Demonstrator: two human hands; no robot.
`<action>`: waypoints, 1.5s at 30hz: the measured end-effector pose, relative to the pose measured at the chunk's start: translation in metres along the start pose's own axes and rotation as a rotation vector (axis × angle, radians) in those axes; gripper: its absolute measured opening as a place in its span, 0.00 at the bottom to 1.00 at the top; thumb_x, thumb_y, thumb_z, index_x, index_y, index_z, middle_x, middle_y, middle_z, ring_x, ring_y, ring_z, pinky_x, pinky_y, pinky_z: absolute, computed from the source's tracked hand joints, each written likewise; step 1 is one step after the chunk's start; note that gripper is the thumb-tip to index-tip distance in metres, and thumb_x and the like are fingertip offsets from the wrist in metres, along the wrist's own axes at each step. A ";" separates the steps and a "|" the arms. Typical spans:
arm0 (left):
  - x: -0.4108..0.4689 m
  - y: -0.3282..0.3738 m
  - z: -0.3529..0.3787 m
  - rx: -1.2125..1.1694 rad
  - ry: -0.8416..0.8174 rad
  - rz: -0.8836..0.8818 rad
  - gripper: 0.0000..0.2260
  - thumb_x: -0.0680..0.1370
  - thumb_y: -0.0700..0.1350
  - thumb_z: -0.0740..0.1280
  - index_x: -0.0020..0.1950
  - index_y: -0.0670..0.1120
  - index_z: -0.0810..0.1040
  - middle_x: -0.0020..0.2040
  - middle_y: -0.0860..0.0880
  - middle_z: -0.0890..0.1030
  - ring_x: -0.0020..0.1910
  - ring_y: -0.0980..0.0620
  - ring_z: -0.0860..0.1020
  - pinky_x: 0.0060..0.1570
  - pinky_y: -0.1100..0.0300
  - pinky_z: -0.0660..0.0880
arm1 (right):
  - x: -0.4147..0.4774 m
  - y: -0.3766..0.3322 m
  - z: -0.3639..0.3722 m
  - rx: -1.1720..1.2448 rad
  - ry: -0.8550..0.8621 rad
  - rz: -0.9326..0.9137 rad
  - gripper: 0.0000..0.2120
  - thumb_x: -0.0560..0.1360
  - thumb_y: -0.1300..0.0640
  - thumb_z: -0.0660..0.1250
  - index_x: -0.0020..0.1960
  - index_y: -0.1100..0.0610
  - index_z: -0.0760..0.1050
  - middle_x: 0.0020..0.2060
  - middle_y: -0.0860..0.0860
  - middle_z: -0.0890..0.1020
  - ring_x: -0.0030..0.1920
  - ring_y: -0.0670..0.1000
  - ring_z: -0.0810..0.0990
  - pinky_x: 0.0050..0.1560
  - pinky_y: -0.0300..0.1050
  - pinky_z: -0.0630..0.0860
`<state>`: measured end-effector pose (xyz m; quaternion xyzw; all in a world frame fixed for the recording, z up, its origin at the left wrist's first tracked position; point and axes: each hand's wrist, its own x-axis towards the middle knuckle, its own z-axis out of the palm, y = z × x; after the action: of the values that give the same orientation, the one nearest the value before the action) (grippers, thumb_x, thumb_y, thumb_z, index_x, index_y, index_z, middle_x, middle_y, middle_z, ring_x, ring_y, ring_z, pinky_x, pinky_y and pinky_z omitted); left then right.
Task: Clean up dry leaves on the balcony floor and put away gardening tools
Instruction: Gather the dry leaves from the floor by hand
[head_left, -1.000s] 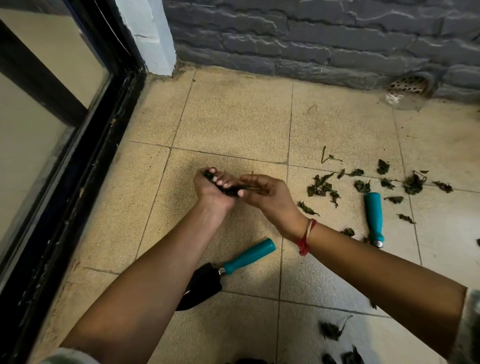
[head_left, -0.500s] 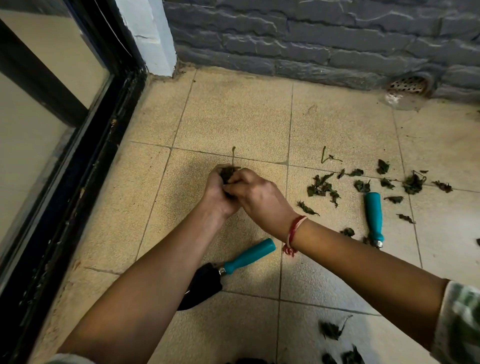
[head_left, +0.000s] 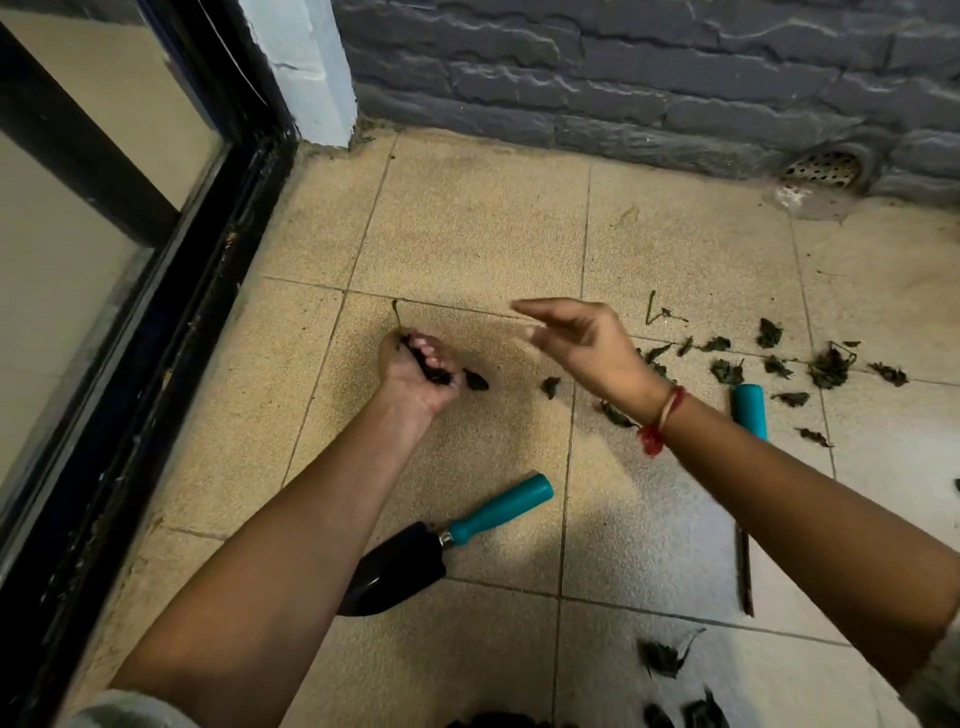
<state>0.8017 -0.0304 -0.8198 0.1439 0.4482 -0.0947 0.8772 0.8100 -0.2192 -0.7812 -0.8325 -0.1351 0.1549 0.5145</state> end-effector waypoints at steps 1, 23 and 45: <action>-0.004 0.001 0.001 0.032 0.014 0.015 0.21 0.79 0.47 0.56 0.25 0.49 0.65 0.18 0.54 0.65 0.14 0.57 0.61 0.15 0.70 0.58 | -0.001 0.015 -0.008 -0.181 0.052 0.046 0.13 0.77 0.59 0.64 0.61 0.53 0.76 0.60 0.47 0.78 0.61 0.47 0.75 0.61 0.39 0.72; 0.004 0.000 -0.020 0.084 0.082 0.134 0.16 0.67 0.41 0.57 0.19 0.49 0.63 0.19 0.55 0.63 0.17 0.56 0.59 0.20 0.70 0.57 | -0.039 0.083 -0.009 -0.565 0.174 0.088 0.33 0.76 0.34 0.42 0.77 0.48 0.51 0.77 0.50 0.48 0.76 0.49 0.45 0.75 0.58 0.41; 0.006 0.004 -0.024 0.093 0.067 0.100 0.10 0.62 0.44 0.58 0.20 0.49 0.63 0.19 0.55 0.63 0.17 0.57 0.59 0.20 0.71 0.57 | -0.014 0.096 0.015 -0.555 0.272 0.172 0.39 0.74 0.31 0.43 0.78 0.52 0.43 0.77 0.52 0.43 0.76 0.50 0.41 0.72 0.49 0.33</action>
<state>0.7881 -0.0188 -0.8369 0.2099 0.4648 -0.0667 0.8576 0.7976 -0.2543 -0.8716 -0.9625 -0.0314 0.0423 0.2662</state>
